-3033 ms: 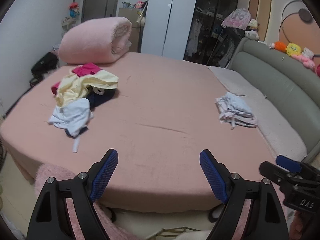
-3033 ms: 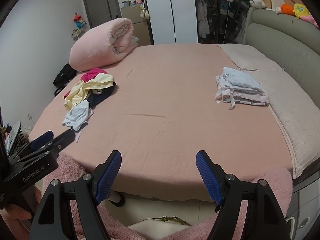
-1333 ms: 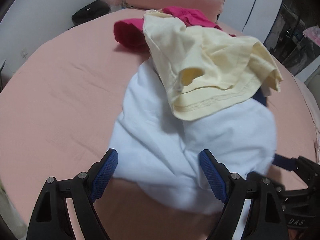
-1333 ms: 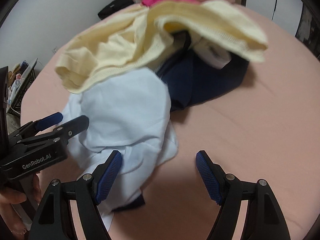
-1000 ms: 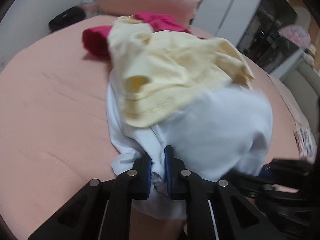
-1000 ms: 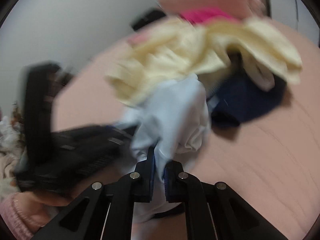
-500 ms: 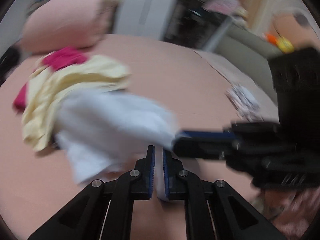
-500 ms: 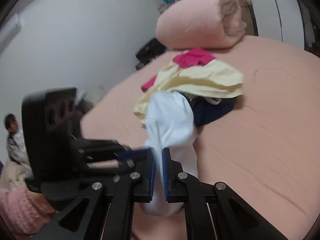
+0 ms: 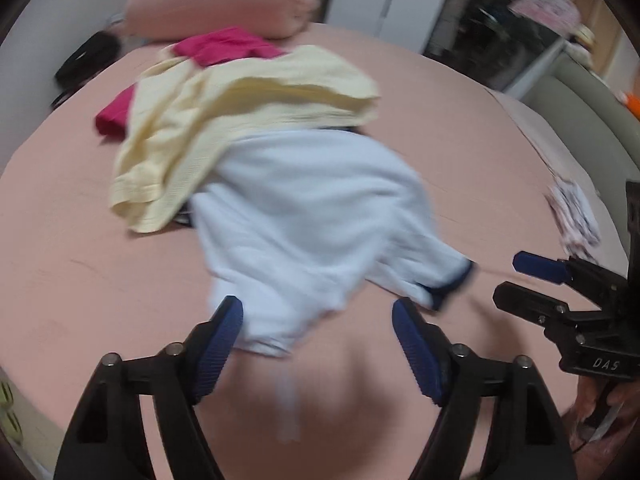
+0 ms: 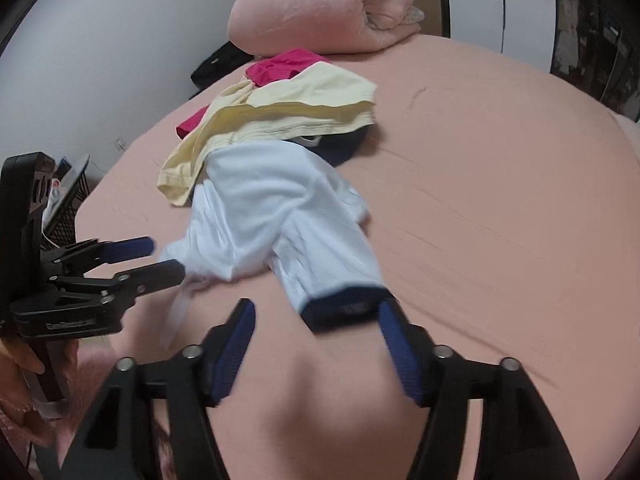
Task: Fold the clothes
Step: 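Grasp the white navy-trimmed shirt hem with the right tool while the left tool grasps it too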
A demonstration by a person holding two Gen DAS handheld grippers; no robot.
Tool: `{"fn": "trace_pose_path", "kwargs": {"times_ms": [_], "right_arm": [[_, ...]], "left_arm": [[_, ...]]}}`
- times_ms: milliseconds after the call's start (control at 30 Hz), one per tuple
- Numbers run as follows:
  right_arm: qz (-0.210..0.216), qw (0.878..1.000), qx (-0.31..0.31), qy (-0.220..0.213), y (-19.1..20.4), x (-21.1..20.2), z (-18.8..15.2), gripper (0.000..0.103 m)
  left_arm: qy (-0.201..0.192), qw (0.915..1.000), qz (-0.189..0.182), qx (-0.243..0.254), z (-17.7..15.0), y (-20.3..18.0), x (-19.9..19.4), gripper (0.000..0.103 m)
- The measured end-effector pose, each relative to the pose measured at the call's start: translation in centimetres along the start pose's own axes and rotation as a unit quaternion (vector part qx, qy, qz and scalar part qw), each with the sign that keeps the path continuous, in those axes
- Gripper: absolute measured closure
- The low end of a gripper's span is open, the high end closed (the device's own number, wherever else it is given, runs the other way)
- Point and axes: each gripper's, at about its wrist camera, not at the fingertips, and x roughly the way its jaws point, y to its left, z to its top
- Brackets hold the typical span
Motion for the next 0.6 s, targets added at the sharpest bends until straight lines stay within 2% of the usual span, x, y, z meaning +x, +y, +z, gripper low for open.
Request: {"fn": "trace_pose_path", "kwargs": {"times_ms": [133,300,367,400,433,467,500,533,600], "right_arm": [[-0.102,0.994,-0.014,-0.025,0.9,3.5,1.8,0.038],[-0.094,0.995,0.013,0.016,0.0,8.0,3.6,0.038],[-0.097,0.994,0.009,0.042,-0.2,9.7,3.5,0.039],[-0.096,0.993,0.011,0.061,-0.1,10.5,3.3,0.045],[-0.081,0.994,0.013,0.077,0.0,10.8,2.9,0.067],[-0.066,0.994,0.014,0.091,0.2,11.1,2.5,0.079],[-0.062,0.995,0.005,0.082,0.6,10.7,2.2,0.083],[-0.055,0.995,-0.006,0.082,1.0,10.4,2.0,0.097],[-0.037,0.995,-0.017,0.093,1.8,10.0,1.6,0.097]], "left_arm": [[0.027,0.9995,0.000,0.015,0.0,1.4,2.8,0.027],[0.064,0.9975,-0.003,0.031,0.4,1.4,6.6,0.027],[0.064,0.9978,0.006,0.013,0.3,0.9,7.2,0.030],[0.061,0.9978,0.009,0.024,0.3,0.5,7.1,0.049],[0.056,0.9977,0.012,0.035,0.3,0.1,7.0,0.067],[0.052,0.9977,0.013,0.042,0.3,-0.3,6.7,0.070],[0.048,0.9978,0.013,0.044,0.3,-0.5,6.5,0.074],[0.046,0.9978,0.015,0.045,0.3,-0.6,6.3,0.081],[0.044,0.9983,0.021,0.034,0.2,-0.6,5.9,0.088]]}}
